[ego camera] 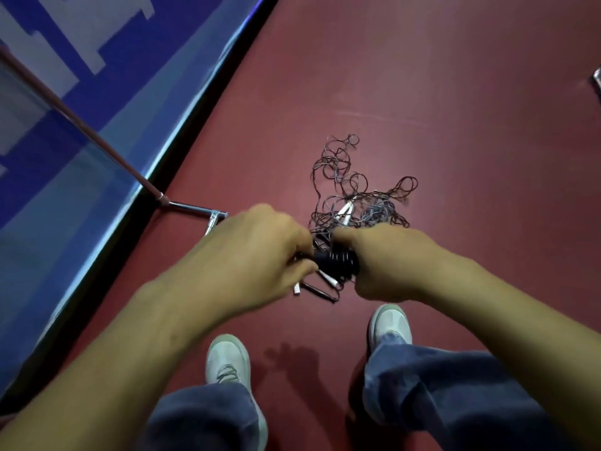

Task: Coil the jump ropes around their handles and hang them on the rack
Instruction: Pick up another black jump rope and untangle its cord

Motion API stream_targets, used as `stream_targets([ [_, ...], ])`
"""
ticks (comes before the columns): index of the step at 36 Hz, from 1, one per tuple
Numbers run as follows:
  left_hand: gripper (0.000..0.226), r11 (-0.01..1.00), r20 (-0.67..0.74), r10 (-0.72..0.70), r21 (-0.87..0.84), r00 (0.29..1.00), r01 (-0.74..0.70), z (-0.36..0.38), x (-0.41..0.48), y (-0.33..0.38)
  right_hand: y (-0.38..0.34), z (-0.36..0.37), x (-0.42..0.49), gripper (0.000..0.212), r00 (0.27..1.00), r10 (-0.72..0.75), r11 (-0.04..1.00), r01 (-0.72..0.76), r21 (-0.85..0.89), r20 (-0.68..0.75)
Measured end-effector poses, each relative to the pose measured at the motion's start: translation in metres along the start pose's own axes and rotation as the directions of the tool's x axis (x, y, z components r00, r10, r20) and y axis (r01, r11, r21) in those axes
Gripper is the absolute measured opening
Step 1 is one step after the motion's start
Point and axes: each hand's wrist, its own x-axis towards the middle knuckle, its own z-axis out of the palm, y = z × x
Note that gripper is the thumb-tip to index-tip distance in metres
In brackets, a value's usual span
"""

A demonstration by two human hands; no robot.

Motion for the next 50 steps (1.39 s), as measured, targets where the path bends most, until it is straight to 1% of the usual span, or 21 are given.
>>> stream_targets([
  [2,0.016,0.994,-0.029,0.028,-0.106,0.999,-0.031,-0.007,0.001,-0.006,-0.005,-0.001,-0.006,0.040,0.990,-0.104,0.994,0.105,-0.002,0.092],
  [4,0.017,0.966,-0.037,0.026,-0.255,0.999,-0.035,-0.009,0.002,-0.012,-0.010,-0.004,-0.013,0.043,0.972,-0.190,0.980,0.179,0.088,0.139],
  [9,0.010,0.802,-0.017,-0.091,-0.594,0.996,0.064,-0.003,0.004,-0.026,-0.023,-0.016,-0.024,0.040,0.957,-0.284,0.904,0.250,0.347,0.050],
  [13,0.035,0.588,0.055,-0.100,-0.802,0.994,0.103,0.012,0.001,-0.035,-0.029,-0.026,-0.027,0.028,0.972,-0.222,0.846,0.232,0.479,-0.079],
  [16,0.023,0.596,0.105,-0.150,-0.784,0.983,0.174,0.022,0.001,-0.035,-0.027,-0.033,-0.028,0.032,0.974,-0.176,0.761,0.227,0.608,-0.143],
  [17,0.025,0.600,0.129,-0.199,-0.768,0.972,0.224,0.027,0.002,-0.036,-0.026,-0.035,-0.028,0.033,0.975,-0.158,0.734,0.221,0.642,-0.155],
  [19,0.032,0.536,0.177,-0.249,-0.794,0.952,0.288,0.035,0.000,-0.036,-0.019,-0.037,-0.028,0.034,0.978,-0.113,0.710,0.202,0.675,-0.174],
  [21,0.047,0.478,0.232,-0.218,-0.821,0.948,0.311,0.038,-0.003,-0.036,-0.011,-0.038,-0.027,0.035,0.981,-0.075,0.709,0.180,0.682,-0.182],
  [23,0.059,0.491,0.276,-0.213,-0.799,0.937,0.347,0.037,-0.005,-0.035,-0.004,-0.039,-0.026,0.044,0.983,-0.047,0.703,0.159,0.694,-0.178],
  [26,0.051,0.460,0.333,-0.229,-0.791,0.915,0.403,0.039,-0.008,-0.029,-0.001,-0.036,-0.022,0.059,0.978,-0.014,0.717,0.155,0.680,-0.208],
  [27,0.046,0.493,0.340,-0.236,-0.765,0.910,0.414,0.039,-0.008,-0.025,0.001,-0.035,-0.020,0.057,0.973,-0.004,0.740,0.159,0.653,-0.232],
  [28,0.042,0.578,0.326,-0.252,-0.705,0.911,0.412,0.039,-0.008,-0.020,0.003,-0.032,-0.018,0.053,0.969,0.011,0.776,0.147,0.614,-0.245],
  [30,0.034,0.811,0.242,-0.264,-0.469,0.934,0.351,0.035,-0.011,-0.013,0.006,-0.026,-0.013,0.048,0.972,0.056,0.872,0.063,0.485,-0.228],
  [31,0.029,0.876,0.206,-0.258,-0.363,0.944,0.318,0.031,-0.013,-0.010,0.007,-0.023,-0.010,0.046,0.972,0.083,0.912,0.016,0.411,-0.221],
  [35,0.021,0.952,0.203,-0.206,-0.186,0.957,0.244,0.017,-0.018,0.012,0.002,-0.010,-0.005,0.036,0.975,0.151,0.948,-0.096,0.304,-0.162],
  [38,0.025,0.992,0.168,-0.125,0.004,0.978,0.126,0.013,-0.016,0.025,-0.010,-0.004,-0.006,0.037,0.992,0.102,0.978,-0.087,0.192,-0.073],
  [40,0.018,0.992,0.124,-0.068,0.112,0.990,0.054,0.008,-0.012,0.021,-0.016,-0.003,-0.009,0.042,0.999,0.014,0.994,-0.019,0.112,0.043],
  [42,0.012,0.996,0.116,-0.028,0.084,0.993,0.019,-0.001,-0.009,0.012,-0.019,-0.003,-0.013,0.046,0.980,-0.112,0.991,0.098,0.087,0.163],
  [45,0.016,0.995,0.077,-0.006,-0.099,0.997,0.014,-0.016,-0.006,-0.001,-0.018,-0.007,-0.023,0.047,0.934,-0.269,0.942,0.204,0.266,0.236],
  [47,0.020,0.937,0.065,-0.086,-0.334,0.994,0.103,-0.020,-0.004,-0.015,-0.018,-0.013,-0.029,0.044,0.926,-0.320,0.887,0.219,0.406,0.200],
  [50,0.010,0.773,0.116,-0.137,-0.608,0.984,0.180,-0.018,-0.004,-0.024,-0.020,-0.021,-0.035,0.046,0.938,-0.338,0.785,0.240,0.571,0.071],
])
